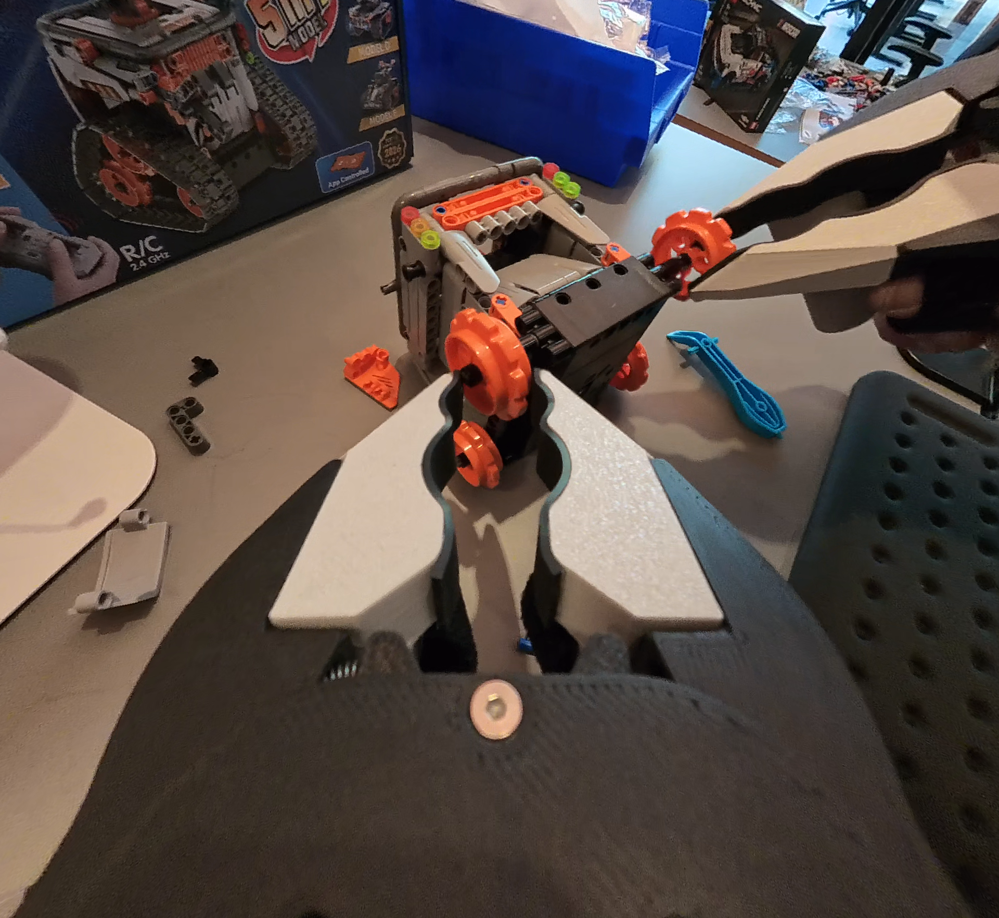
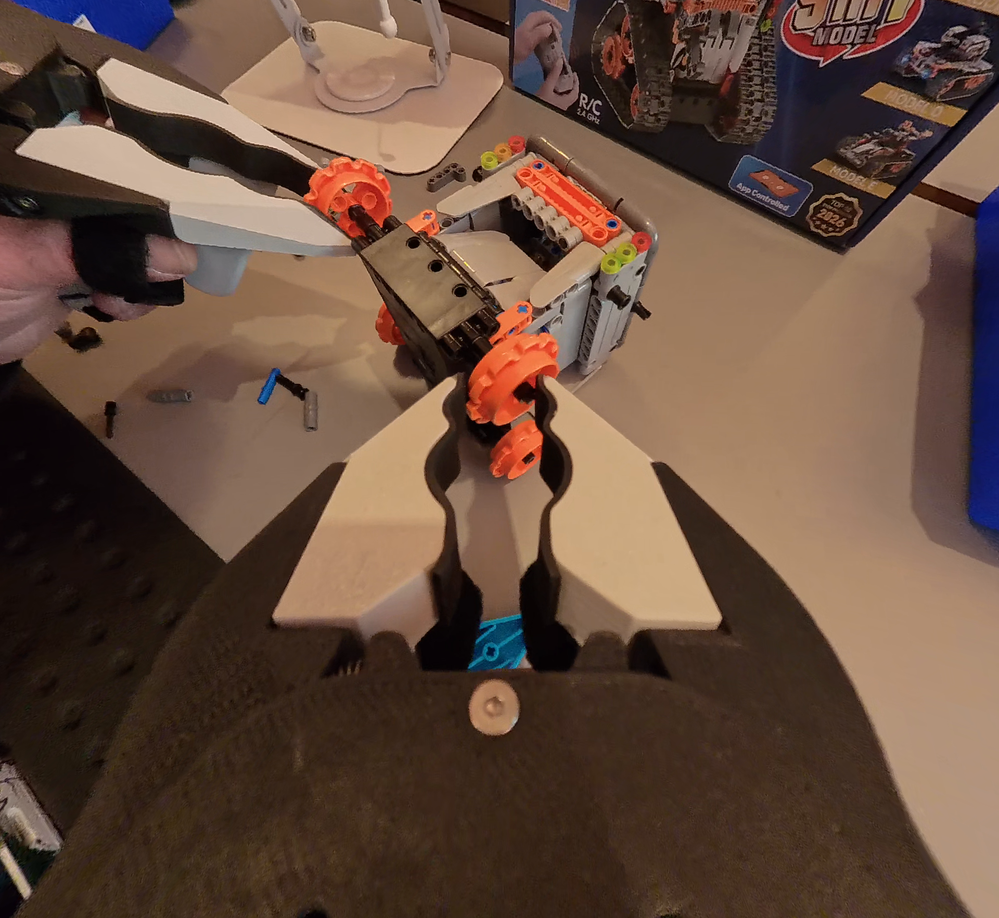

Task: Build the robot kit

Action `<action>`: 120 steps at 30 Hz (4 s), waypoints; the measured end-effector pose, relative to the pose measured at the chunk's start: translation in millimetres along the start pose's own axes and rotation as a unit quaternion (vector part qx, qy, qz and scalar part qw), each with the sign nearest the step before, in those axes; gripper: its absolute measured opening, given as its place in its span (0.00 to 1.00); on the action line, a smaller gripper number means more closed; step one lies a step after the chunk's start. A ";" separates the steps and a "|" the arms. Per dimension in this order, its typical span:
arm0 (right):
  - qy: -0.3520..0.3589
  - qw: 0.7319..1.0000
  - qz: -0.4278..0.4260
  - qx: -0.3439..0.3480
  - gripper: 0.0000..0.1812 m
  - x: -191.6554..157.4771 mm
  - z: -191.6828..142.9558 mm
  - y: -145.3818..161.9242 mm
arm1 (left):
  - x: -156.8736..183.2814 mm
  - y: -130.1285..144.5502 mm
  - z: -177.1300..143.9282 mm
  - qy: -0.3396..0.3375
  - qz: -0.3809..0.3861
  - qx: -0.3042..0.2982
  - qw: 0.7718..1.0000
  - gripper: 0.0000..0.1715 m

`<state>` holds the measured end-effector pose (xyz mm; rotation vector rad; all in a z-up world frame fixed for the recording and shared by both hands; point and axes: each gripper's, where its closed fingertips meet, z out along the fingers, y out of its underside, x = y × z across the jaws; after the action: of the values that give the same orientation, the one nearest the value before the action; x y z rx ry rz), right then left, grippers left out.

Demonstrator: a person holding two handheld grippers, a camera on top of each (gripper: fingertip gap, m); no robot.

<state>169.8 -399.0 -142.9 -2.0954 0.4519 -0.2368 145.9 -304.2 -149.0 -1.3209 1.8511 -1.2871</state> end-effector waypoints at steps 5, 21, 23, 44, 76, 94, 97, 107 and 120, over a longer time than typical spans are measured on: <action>0.012 1.000 -0.001 0.007 0.12 -0.8 1.2 -0.7 | -1.9 -0.5 0.6 -0.006 0.001 0.002 1.000 0.13; -0.050 0.995 0.056 0.063 0.15 -0.9 -17.4 3.2 | -14.4 -2.6 1.6 0.044 -0.036 -0.005 0.998 0.13; -0.070 0.993 0.067 0.072 0.12 -3.5 -18.3 5.7 | -13.6 -3.0 0.7 0.054 -0.040 -0.005 0.998 0.13; -0.087 0.989 0.058 0.099 0.02 -14.7 1.0 -12.5 | -23.1 0.5 -7.0 0.062 -0.095 0.014 0.993 0.13; -0.066 0.993 0.083 0.054 0.17 -4.9 -8.1 -6.0 | 11.5 -1.2 -21.2 0.119 -0.081 0.055 0.988 0.24; -0.069 0.993 0.098 -0.024 0.13 -3.4 1.1 3.6 | 0.6 -0.2 -33.8 0.156 -0.112 0.092 0.977 0.22; -0.064 0.993 0.095 -0.013 0.15 -0.4 -7.8 -2.7 | -3.1 5.1 -29.7 0.165 -0.115 0.073 0.977 0.22; -0.098 0.983 0.152 -0.036 0.23 17.5 -0.9 -14.4 | -4.2 -10.4 -12.8 0.237 -0.183 0.043 0.953 0.28; -0.124 0.986 0.115 0.009 0.17 -8.4 -5.3 3.1 | 35.2 9.4 -14.2 0.218 -0.036 0.011 0.975 0.24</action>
<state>159.7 -401.2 -142.7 -2.0006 0.5325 0.1530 116.7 -330.2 -147.8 -1.1688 2.0804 -1.7421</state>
